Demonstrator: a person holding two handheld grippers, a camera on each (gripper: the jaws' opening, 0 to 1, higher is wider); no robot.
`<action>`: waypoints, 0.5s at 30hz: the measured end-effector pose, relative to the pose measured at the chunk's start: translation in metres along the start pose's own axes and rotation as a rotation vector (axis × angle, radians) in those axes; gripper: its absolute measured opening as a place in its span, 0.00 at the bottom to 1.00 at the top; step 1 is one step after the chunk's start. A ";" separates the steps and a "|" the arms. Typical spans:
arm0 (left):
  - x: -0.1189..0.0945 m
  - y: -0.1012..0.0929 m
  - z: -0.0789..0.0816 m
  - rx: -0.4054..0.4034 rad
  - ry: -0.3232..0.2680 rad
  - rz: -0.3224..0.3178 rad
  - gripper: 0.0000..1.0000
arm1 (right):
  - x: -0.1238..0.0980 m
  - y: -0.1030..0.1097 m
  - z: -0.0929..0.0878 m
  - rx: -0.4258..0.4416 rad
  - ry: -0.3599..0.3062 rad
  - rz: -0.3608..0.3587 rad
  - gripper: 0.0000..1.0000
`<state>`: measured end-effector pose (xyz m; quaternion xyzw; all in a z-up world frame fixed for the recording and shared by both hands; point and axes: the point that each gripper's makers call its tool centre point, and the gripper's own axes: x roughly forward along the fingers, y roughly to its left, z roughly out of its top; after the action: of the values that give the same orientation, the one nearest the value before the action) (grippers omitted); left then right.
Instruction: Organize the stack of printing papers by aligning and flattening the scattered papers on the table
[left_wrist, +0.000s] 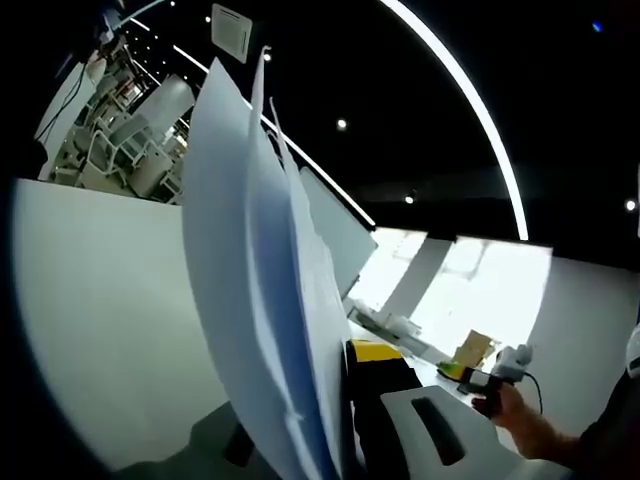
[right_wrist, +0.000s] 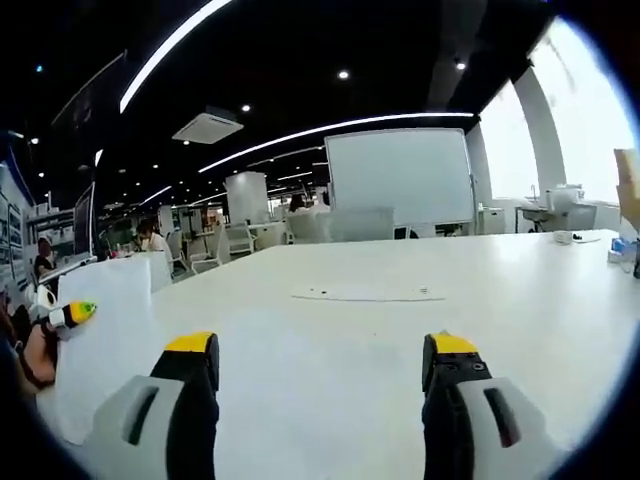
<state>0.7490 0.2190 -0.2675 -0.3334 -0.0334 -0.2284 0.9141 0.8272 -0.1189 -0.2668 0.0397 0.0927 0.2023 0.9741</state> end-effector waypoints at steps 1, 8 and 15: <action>0.000 0.000 0.000 -0.001 0.000 0.000 0.08 | 0.000 -0.001 0.000 0.000 -0.001 -0.002 0.79; 0.000 -0.001 0.000 -0.004 -0.001 -0.001 0.08 | 0.006 -0.007 0.002 0.001 -0.011 -0.013 0.77; -0.001 -0.001 0.000 -0.003 -0.001 -0.001 0.08 | 0.012 -0.011 0.005 0.005 -0.025 -0.012 0.77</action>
<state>0.7477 0.2182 -0.2668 -0.3349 -0.0336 -0.2285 0.9135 0.8432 -0.1248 -0.2647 0.0440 0.0813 0.1956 0.9763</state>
